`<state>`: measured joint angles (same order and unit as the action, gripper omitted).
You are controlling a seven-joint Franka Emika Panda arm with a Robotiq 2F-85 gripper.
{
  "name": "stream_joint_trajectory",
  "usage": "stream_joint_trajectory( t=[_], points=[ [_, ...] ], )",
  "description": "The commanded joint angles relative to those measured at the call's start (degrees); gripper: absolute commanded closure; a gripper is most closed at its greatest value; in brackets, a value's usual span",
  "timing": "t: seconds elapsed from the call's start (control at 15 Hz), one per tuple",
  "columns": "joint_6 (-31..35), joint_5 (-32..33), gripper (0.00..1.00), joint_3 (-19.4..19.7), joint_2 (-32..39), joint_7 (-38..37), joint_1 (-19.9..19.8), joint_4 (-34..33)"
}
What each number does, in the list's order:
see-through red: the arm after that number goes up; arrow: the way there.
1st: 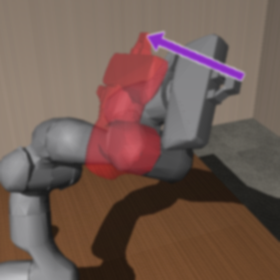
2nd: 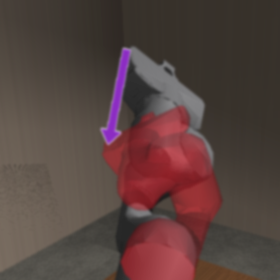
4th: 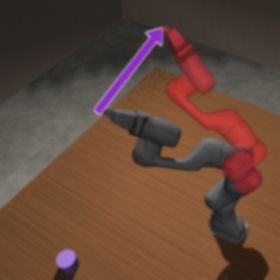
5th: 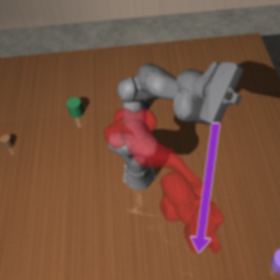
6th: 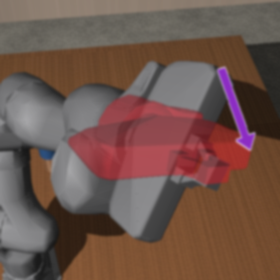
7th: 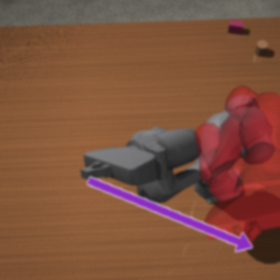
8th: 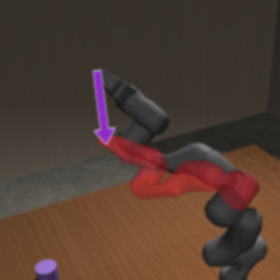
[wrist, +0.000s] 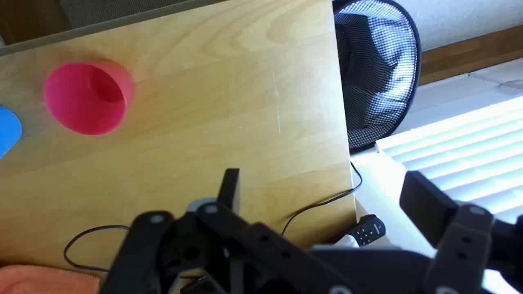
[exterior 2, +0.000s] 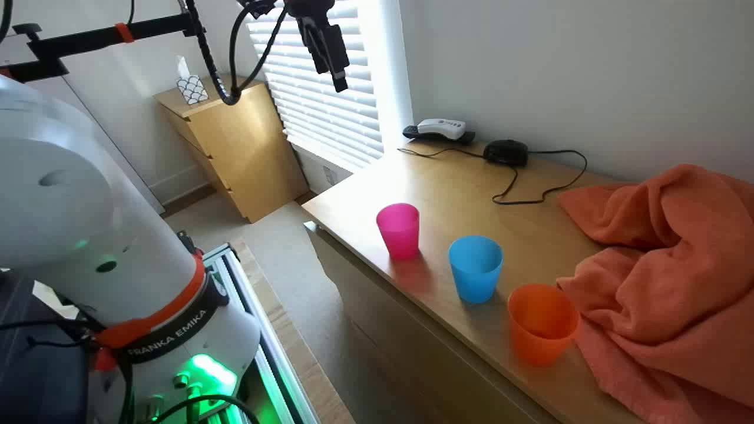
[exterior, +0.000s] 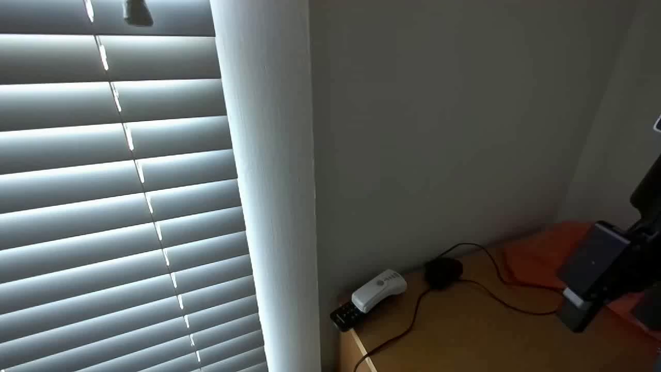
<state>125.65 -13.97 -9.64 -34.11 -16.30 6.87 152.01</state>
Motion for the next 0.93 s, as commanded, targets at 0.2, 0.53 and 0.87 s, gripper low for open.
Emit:
stream_joint_trajectory(
  t=[0.2, 0.53, 0.87],
  points=[
    [-0.15, 0.09, 0.0, 0.09, 0.03, -0.04, 0.05, -0.09],
    [-0.15, 0.09, 0.0, 0.09, 0.04, -0.04, 0.05, -0.09],
    [-0.61, 2.65, 0.0, 1.76, 3.65, -2.35, -4.97, 0.12]
  ],
)
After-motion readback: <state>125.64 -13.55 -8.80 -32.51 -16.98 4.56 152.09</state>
